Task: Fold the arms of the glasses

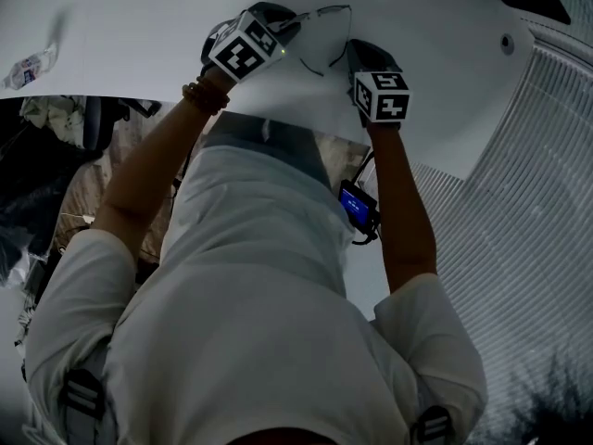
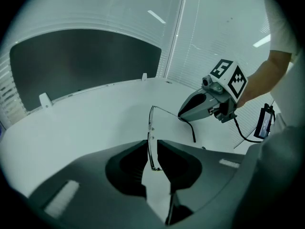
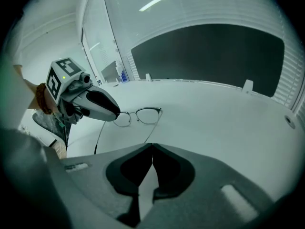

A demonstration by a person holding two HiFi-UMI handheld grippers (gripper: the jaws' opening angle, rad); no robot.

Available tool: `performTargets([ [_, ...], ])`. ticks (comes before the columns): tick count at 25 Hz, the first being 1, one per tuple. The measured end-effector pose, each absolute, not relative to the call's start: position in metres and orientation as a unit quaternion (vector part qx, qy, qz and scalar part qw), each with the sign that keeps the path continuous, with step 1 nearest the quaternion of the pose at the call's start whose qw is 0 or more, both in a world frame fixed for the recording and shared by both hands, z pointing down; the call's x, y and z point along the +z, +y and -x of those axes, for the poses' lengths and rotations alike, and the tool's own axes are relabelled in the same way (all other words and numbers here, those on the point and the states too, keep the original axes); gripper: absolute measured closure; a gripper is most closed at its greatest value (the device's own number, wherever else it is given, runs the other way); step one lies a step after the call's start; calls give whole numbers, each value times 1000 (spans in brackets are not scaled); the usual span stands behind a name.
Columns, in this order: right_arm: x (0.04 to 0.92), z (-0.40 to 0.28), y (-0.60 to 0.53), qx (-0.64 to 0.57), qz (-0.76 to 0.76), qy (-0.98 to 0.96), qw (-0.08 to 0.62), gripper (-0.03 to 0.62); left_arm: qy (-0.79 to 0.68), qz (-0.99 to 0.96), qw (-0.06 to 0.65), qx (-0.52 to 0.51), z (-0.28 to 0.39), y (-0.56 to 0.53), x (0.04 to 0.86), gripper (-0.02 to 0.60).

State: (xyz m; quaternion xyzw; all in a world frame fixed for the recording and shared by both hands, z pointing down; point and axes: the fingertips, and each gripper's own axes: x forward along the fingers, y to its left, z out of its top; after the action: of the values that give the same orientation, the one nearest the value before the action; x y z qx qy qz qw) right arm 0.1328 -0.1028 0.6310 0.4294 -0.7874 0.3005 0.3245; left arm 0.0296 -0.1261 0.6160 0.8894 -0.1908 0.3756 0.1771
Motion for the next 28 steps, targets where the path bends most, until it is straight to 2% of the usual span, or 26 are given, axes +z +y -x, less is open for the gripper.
performTargets([
  [28,626,-78,-110,295,-384,-814,321,591,-138,-901,198,360,-50,-103,609,512],
])
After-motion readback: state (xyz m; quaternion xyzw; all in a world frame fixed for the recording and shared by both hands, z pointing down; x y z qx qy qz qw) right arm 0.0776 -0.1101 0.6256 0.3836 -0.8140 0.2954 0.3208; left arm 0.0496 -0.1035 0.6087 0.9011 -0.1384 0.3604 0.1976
